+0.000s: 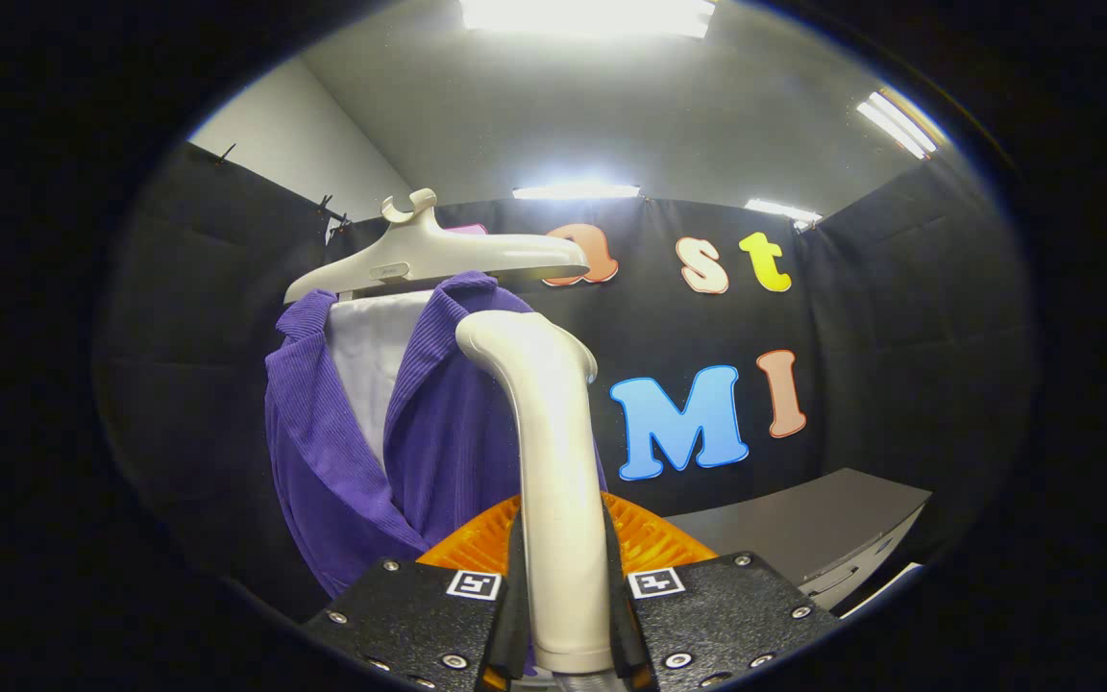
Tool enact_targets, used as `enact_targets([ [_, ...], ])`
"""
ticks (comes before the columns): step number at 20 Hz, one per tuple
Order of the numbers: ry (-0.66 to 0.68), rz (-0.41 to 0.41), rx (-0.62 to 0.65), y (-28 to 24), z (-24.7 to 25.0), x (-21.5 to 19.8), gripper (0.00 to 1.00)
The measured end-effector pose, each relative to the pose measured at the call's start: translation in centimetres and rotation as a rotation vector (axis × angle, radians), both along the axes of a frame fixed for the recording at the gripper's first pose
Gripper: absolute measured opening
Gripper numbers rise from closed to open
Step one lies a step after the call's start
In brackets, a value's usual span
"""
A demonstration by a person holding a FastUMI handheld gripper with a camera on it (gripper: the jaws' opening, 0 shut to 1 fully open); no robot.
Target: Iron the clothes twice with a garment steamer, once on the left side and once on the right side.
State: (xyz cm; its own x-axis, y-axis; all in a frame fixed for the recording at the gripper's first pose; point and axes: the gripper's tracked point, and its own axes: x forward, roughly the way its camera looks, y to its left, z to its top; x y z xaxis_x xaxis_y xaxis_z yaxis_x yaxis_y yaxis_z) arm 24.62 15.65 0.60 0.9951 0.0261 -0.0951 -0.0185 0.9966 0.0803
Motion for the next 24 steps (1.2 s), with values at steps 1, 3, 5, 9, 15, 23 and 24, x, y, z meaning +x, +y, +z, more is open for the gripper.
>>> enact_targets([
  [1,-0.007,-0.014,-0.020,-0.1,-0.2,0.0,0.33],
  [3,-0.009,-0.029,-0.054,0.1,-0.9,-0.1,0.33],
  [5,-0.010,-0.037,-0.088,0.3,-1.6,-0.5,0.33],
  [9,0.007,-0.041,-0.158,0.5,-3.9,-1.7,0.33],
  [15,0.061,-0.035,-0.225,0.2,-8.2,-3.8,0.34],
  [23,0.154,0.003,-0.294,0.1,-13.8,-6.2,0.34],
  [24,0.169,0.011,-0.301,0.1,-14.7,-6.8,0.34],
])
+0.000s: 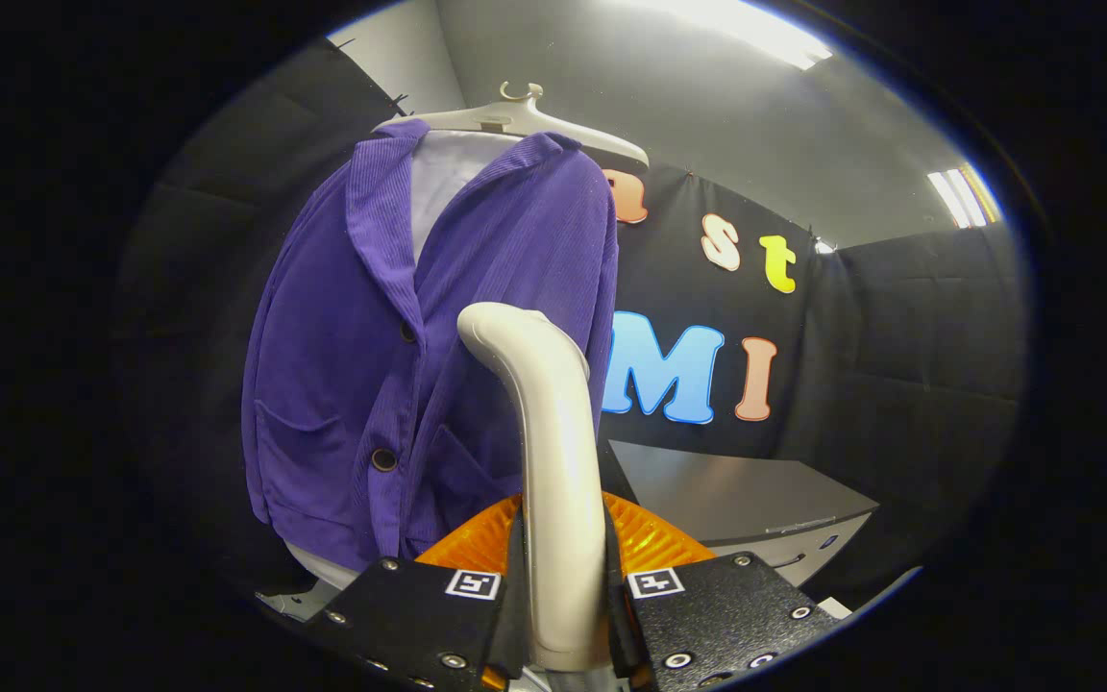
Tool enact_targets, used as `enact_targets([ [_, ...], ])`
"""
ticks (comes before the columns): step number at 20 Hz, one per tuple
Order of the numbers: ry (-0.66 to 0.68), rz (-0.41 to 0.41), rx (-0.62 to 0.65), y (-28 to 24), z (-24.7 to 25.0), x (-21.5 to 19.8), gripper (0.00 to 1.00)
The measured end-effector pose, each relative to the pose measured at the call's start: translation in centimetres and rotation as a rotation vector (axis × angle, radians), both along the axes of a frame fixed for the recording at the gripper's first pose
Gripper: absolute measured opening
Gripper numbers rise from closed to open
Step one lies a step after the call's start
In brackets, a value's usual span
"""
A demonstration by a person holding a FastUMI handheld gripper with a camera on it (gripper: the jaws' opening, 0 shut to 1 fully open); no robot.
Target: Iron the clothes twice with a garment steamer, once on the left side and once on the right side.
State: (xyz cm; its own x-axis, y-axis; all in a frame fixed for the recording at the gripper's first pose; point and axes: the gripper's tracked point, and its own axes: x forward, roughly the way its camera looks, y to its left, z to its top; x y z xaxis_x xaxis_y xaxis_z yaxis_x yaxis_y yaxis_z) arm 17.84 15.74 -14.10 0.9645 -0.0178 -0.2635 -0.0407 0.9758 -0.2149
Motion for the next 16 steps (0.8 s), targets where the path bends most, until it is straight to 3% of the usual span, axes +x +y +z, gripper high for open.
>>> enact_targets([
  [16,0.181,0.091,-0.108,-0.2,-11.0,-5.7,0.34],
])
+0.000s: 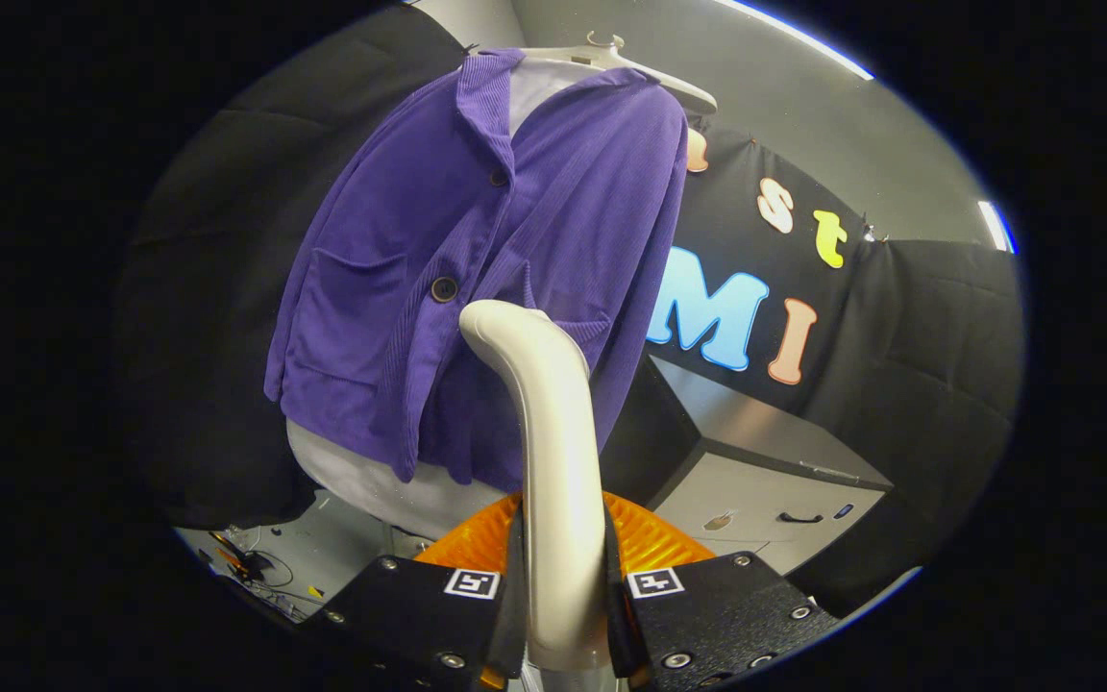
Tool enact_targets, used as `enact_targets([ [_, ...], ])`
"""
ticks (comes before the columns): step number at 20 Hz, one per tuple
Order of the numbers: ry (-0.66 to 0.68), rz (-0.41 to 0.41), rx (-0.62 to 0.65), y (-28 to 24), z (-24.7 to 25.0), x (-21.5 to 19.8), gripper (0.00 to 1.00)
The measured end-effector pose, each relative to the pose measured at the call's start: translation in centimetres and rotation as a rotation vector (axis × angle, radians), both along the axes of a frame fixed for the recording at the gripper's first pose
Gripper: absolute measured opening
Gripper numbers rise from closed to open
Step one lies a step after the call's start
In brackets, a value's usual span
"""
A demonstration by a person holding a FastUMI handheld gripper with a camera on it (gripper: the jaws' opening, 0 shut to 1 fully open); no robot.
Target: Iron the clothes twice with a garment steamer, once on the left side and once on the right side.
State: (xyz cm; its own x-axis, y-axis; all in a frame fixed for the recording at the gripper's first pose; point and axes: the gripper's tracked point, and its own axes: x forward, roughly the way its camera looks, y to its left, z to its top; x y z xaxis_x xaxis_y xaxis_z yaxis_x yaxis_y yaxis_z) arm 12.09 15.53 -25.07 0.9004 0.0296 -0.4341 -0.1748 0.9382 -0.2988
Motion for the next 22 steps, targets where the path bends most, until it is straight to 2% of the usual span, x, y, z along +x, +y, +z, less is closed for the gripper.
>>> enact_targets([
  [6,0.074,0.035,-0.013,0.1,-3.1,-1.8,0.34],
  [12,0.160,0.104,-0.019,0.8,-5.1,-5.7,0.34],
  [17,0.163,0.144,0.025,2.1,-3.1,-6.0,0.34],
  [19,0.109,0.155,0.100,3.0,-0.6,-5.6,0.34],
  [22,-0.007,0.189,0.136,4.8,4.8,-4.1,0.34],
])
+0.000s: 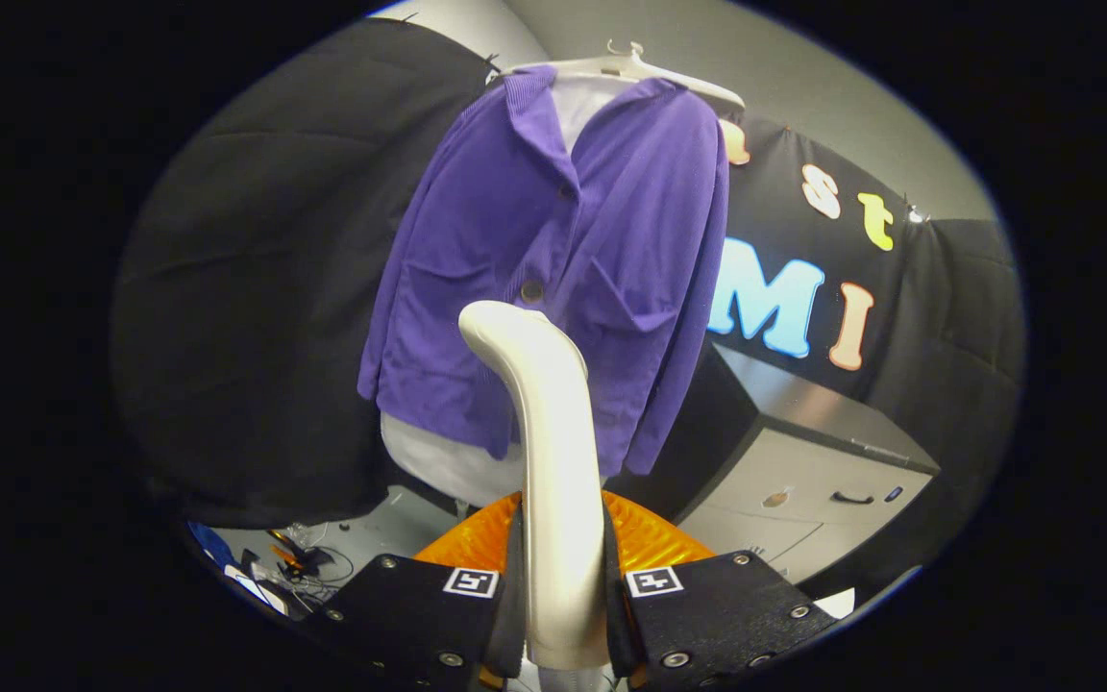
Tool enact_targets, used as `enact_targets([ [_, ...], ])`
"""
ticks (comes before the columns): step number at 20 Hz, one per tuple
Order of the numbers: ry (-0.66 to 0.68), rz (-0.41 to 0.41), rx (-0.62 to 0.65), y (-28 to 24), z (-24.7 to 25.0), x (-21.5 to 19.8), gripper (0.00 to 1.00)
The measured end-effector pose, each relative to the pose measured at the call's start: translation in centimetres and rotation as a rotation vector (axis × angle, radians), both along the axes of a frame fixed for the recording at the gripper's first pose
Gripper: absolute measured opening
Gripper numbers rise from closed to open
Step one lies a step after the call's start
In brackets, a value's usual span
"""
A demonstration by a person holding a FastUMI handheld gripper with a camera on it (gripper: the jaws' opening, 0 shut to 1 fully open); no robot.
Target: Iron the clothes twice with a garment steamer, once on the left side and once on the right side.
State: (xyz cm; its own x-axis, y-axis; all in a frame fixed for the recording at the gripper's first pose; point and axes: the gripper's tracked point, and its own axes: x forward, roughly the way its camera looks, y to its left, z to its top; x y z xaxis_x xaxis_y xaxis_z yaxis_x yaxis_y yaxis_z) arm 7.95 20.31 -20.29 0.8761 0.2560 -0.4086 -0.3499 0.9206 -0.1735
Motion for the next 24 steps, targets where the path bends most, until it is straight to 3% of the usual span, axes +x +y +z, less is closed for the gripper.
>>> enact_targets([
  [8,-0.194,0.085,0.096,7.1,11.0,4.9,0.34],
  [16,-0.376,0.034,0.167,10.5,21.0,10.5,0.33],
  [20,-0.426,0.009,0.150,11.7,22.9,12.8,0.34],
  [24,-0.410,-0.011,0.118,12.3,20.8,13.7,0.34],
])
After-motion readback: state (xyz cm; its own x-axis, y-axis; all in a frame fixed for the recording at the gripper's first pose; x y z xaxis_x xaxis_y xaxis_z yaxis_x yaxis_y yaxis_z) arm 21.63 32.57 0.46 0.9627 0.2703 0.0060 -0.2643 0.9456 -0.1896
